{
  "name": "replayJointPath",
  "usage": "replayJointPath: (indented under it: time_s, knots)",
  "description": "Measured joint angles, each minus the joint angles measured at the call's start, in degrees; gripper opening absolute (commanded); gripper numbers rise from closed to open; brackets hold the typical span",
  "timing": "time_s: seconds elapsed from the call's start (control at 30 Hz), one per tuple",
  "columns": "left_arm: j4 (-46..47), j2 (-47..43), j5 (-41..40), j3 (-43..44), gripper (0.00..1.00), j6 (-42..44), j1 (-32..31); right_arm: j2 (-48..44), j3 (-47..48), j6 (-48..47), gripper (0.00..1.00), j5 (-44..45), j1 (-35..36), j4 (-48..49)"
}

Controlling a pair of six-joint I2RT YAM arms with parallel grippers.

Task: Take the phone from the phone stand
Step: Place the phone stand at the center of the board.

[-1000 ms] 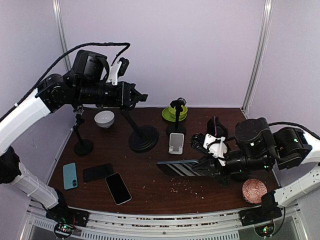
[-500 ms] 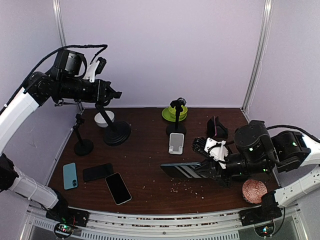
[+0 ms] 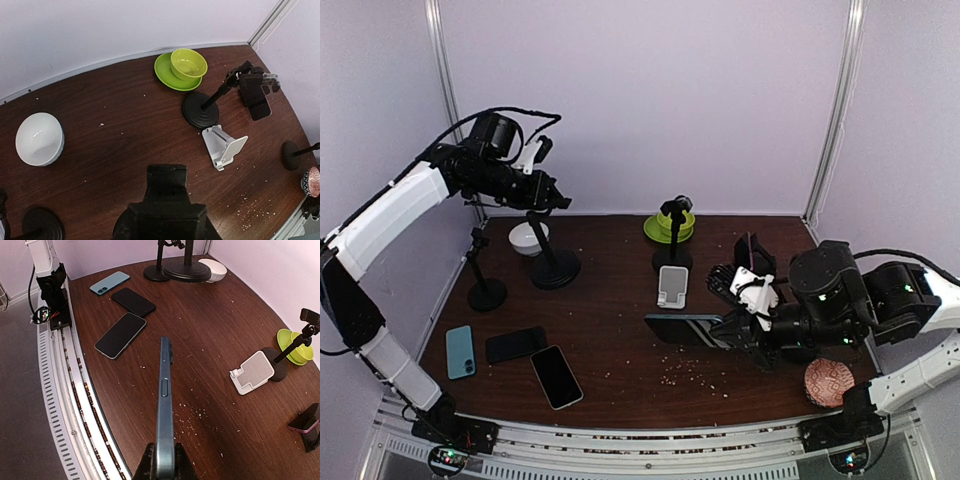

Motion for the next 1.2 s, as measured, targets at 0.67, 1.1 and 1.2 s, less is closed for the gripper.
replayJointPath:
  time_s: [0.67,1.1,1.2]
  knots:
    - [16.4,13.8,-3.5,-3.2,0.01,6.2,1.7,2.8,0.1,2.4,0.00,7.2,-0.8,0.4]
    - [24.0,14.8,-3.4,-14.0,0.20,5.9,3.1,4.1,0.2,2.4,0.00,6.9,-1.1,0.5]
    - [24.8,14.7,-3.4,-16.0,0.26,5.6,3.1,4.0,0.2,2.4,0.00,6.8,-1.2,0.5]
